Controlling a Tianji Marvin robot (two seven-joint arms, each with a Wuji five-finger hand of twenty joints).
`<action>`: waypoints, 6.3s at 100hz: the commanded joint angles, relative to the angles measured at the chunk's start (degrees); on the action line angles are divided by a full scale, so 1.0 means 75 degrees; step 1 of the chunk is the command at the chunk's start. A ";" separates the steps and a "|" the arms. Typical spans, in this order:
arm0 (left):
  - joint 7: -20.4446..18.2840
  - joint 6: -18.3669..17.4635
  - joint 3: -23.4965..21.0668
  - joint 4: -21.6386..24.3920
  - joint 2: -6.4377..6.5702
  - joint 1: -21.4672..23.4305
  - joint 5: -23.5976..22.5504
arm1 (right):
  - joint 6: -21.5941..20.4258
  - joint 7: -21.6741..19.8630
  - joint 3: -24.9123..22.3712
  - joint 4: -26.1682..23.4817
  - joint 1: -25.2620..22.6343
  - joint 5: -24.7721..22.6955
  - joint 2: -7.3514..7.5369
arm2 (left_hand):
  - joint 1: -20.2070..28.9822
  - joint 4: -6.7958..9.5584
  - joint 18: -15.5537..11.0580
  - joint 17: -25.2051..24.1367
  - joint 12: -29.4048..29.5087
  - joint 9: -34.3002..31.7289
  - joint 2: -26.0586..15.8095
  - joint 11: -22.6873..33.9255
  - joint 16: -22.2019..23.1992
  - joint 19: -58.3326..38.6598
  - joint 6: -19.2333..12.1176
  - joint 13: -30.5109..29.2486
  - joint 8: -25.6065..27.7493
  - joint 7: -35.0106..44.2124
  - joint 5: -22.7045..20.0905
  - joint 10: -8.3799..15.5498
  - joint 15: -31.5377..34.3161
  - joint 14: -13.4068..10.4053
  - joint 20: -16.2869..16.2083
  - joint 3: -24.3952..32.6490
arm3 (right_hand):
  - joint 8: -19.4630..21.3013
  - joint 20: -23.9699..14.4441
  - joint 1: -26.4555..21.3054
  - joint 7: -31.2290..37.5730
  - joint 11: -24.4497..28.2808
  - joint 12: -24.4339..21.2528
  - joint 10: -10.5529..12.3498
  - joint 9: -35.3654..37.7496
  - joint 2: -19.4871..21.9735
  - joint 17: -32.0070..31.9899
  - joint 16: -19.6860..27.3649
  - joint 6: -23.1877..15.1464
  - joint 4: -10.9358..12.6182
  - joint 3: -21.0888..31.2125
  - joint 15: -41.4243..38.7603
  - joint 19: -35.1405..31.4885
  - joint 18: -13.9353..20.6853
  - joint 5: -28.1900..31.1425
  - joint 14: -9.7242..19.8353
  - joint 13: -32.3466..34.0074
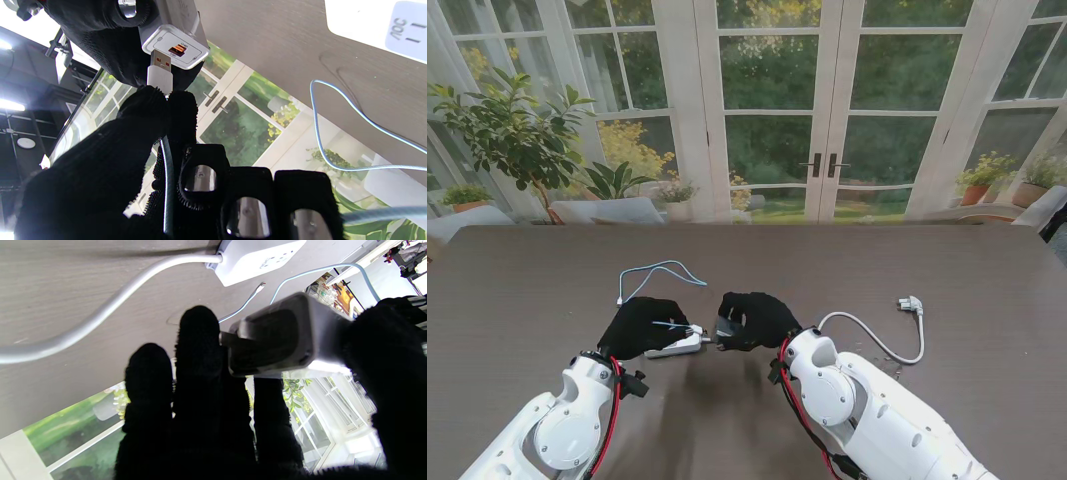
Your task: Set up the charging station
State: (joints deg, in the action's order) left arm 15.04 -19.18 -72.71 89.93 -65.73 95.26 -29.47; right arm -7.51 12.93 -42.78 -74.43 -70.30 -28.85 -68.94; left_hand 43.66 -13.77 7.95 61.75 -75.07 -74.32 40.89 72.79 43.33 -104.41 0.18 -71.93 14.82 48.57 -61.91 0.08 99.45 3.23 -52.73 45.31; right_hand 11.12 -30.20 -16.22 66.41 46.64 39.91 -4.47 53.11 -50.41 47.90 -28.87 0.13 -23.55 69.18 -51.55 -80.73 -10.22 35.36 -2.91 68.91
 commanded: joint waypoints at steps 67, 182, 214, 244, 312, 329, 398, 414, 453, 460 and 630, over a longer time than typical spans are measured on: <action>-0.0084 0.0064 0.0079 -0.0022 -0.0081 -0.0022 0.0125 | -0.0181 0.0038 -0.0039 -0.0151 -0.0171 0.0151 -0.0077 | 0.0124 -0.0001 -0.0811 0.0313 0.0003 -0.0330 -0.0405 0.0565 -0.0018 -0.2076 0.0191 -0.0129 0.0064 0.0040 -0.0296 -0.0111 0.0665 -0.0379 -0.0068 -0.0098 | 0.0422 -0.0072 -0.1424 0.2072 0.0798 0.0314 0.0396 0.0586 0.0532 -0.0033 -0.0482 -0.1289 0.0489 0.1293 -0.0220 -0.0327 -0.0009 0.0672 0.0009 0.0253; -0.0145 0.0013 0.0227 -0.0218 -0.0115 -0.0155 0.0435 | -0.0253 -0.0036 -0.0177 -0.0338 -0.0341 0.0391 -0.0075 | 0.0128 -0.0001 -0.0788 0.0310 0.0003 -0.0330 -0.0423 0.0565 -0.0018 -0.2076 0.0195 -0.0129 0.0066 0.0033 -0.0290 -0.0111 0.0665 -0.0379 -0.0058 -0.0101 | 0.0423 -0.0085 -0.1480 0.2062 0.0785 0.0311 0.0342 0.0588 0.0497 -0.0017 -0.0477 -0.1217 0.0502 0.1267 -0.0213 -0.0321 -0.0004 0.0705 -0.0017 0.0274; -0.0128 0.0024 0.0297 -0.0282 -0.0130 -0.0179 0.0500 | -0.0251 0.0004 -0.0175 -0.0360 -0.0364 0.0453 -0.0099 | 0.0133 -0.0003 -0.0777 0.0309 0.0003 -0.0330 -0.0426 0.0564 -0.0018 -0.2076 0.0230 -0.0129 0.0067 0.0032 -0.0292 -0.0114 0.0665 -0.0379 -0.0054 -0.0097 | 0.0423 -0.0088 -0.1501 0.2062 0.0786 0.0306 0.0336 0.0598 0.0491 -0.0017 -0.0481 -0.1217 0.0509 0.1271 -0.0221 -0.0320 -0.0002 0.0705 -0.0017 0.0292; -0.0114 -0.0011 0.0379 -0.0386 -0.0145 -0.0229 0.0574 | -0.0261 -0.0007 -0.0192 -0.0385 -0.0399 0.0592 -0.0120 | 0.0146 -0.0003 -0.0766 0.0308 0.0004 -0.0331 -0.0430 0.0552 -0.0020 -0.2076 0.0252 -0.0128 0.0069 0.0035 -0.0298 -0.0147 0.0662 -0.0369 -0.0051 -0.0089 | 0.0418 -0.0086 -0.1569 0.2062 0.0793 0.0294 0.0270 0.0676 0.0432 0.0088 -0.0473 -0.1114 0.0518 0.1295 -0.0218 -0.0320 -0.0004 0.0770 -0.0059 0.0376; -0.0386 -0.0029 0.0481 -0.0450 -0.0111 -0.0355 0.0742 | -0.0382 0.0370 -0.0152 -0.0294 -0.0398 0.0615 -0.0239 | 0.0136 -0.0012 -0.0763 0.0309 0.0000 -0.0331 -0.0491 0.0550 -0.0020 -0.2076 0.0266 -0.0129 0.0091 0.0041 -0.0291 -0.0147 0.0657 -0.0353 -0.0045 -0.0098 | 0.0457 -0.0111 -0.1717 0.2189 0.0675 0.0337 0.0107 0.1252 0.0216 0.0960 -0.0826 -0.0914 0.0498 0.1510 -0.0664 -0.0286 0.0129 0.0953 0.0089 0.0865; -0.0540 -0.0031 0.0476 -0.0450 -0.0078 -0.0417 0.0752 | -0.0528 0.0447 -0.0145 -0.0272 -0.0395 0.0495 -0.0229 | 0.0037 -0.0039 -0.0842 0.0319 -0.0024 -0.0319 -0.0651 0.0557 -0.0023 -0.2076 0.0161 -0.0131 0.0134 0.0061 -0.0274 -0.0092 0.0645 -0.0457 -0.0049 -0.0055 | 0.0453 -0.0126 -0.1712 0.2217 0.0640 0.0385 0.0131 0.1319 0.0206 0.1064 -0.0907 -0.0919 0.0490 0.1534 -0.0809 -0.0260 0.0202 0.0955 0.0148 0.0867; -0.1310 0.0152 0.0227 -0.0209 0.0079 -0.0300 0.0930 | -0.0498 0.0166 -0.0237 -0.0416 -0.0494 0.0473 -0.0119 | -0.2423 0.0508 -0.0103 0.0091 0.0891 0.0501 -0.0122 -0.4259 -0.0391 -0.1884 0.0307 -0.0133 0.2471 -0.2306 0.0009 -0.0960 -0.1588 0.0386 0.2046 0.0104 | 0.0471 -0.0214 -0.1715 0.2244 0.0639 0.0460 0.0116 0.1202 0.0226 0.0970 -0.0904 -0.0884 0.0496 0.1499 -0.0759 -0.0200 0.0196 0.0851 0.0067 0.0856; -0.1574 0.0162 0.0179 -0.0154 0.0126 -0.0272 0.1056 | -0.0453 0.0102 -0.0270 -0.0475 -0.0520 0.0489 -0.0099 | -0.2701 0.0470 0.0691 -0.0009 0.1269 0.0907 -0.0204 -0.4756 -0.0528 -0.1141 0.0337 -0.0103 0.2646 -0.2378 0.0348 -0.1144 -0.3014 0.1069 0.2443 -0.0395 | 0.0474 -0.0235 -0.1707 0.2247 0.0649 0.0454 0.0107 0.1188 0.0238 0.0963 -0.0903 -0.0877 0.0497 0.1492 -0.0748 -0.0189 0.0195 0.0841 0.0079 0.0856; -0.1447 0.0538 0.0112 -0.0032 0.0116 -0.0219 0.0825 | -0.0436 0.0008 -0.0315 -0.0544 -0.0559 0.0533 -0.0073 | -0.2532 0.0594 0.2294 -0.0926 0.2252 0.2191 -0.0743 -0.5804 0.0265 0.0412 0.0170 0.1448 0.2251 -0.3290 0.1346 -0.1465 -0.5862 0.2001 0.3075 -0.1234 | 0.0473 -0.0256 -0.1719 0.2246 0.0657 0.0440 0.0115 0.1180 0.0236 0.0946 -0.0908 -0.0863 0.0502 0.1486 -0.0754 -0.0175 0.0193 0.0838 0.0105 0.0857; -0.1469 0.0591 0.0095 -0.0014 0.0124 -0.0210 0.0781 | -0.0433 0.0004 -0.0317 -0.0550 -0.0563 0.0537 -0.0072 | -0.2492 0.0621 0.2348 -0.1477 0.2599 0.2392 -0.0800 -0.6002 0.0295 0.0760 0.0145 0.1920 0.2165 -0.3440 0.1412 -0.1504 -0.6239 0.2128 0.2645 -0.1383 | 0.0474 -0.0260 -0.1710 0.2247 0.0658 0.0439 0.0104 0.1179 0.0238 0.0946 -0.0909 -0.0858 0.0499 0.1479 -0.0754 -0.0174 0.0193 0.0838 0.0083 0.0855; -0.1287 -0.0336 0.0277 -0.0633 -0.0080 -0.0500 0.2150 | -0.0282 -0.0235 -0.0414 -0.0707 -0.0615 0.0647 -0.0015 | 0.0025 0.0033 0.2555 -0.6028 0.3434 0.2206 0.0138 -0.6392 -0.0469 0.4823 0.0166 0.3954 0.1781 -0.0953 0.0542 -0.1700 -0.8248 0.2824 0.1174 -0.0142 | 0.0485 -0.0281 -0.1717 0.2249 0.0670 0.0416 0.0077 0.1149 0.0248 0.0945 -0.0920 -0.0794 0.0506 0.1469 -0.0806 -0.0184 0.0199 0.0807 0.0115 0.0858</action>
State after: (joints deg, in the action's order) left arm 6.81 -21.88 -70.54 85.24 -65.79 91.48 -12.03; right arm -9.71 12.06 -45.88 -79.05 -74.65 -24.08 -68.96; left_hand 42.09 -11.92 26.10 16.21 -48.00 -56.67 39.65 23.82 38.72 -65.96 2.42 -40.47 29.22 39.25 -56.78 -13.47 35.82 24.16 -42.50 43.52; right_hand 11.19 -31.32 -18.11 66.40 46.73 40.57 -9.13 57.83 -53.09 54.59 -28.72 4.13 -23.59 69.15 -55.19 -80.74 -10.79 38.00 -4.61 73.10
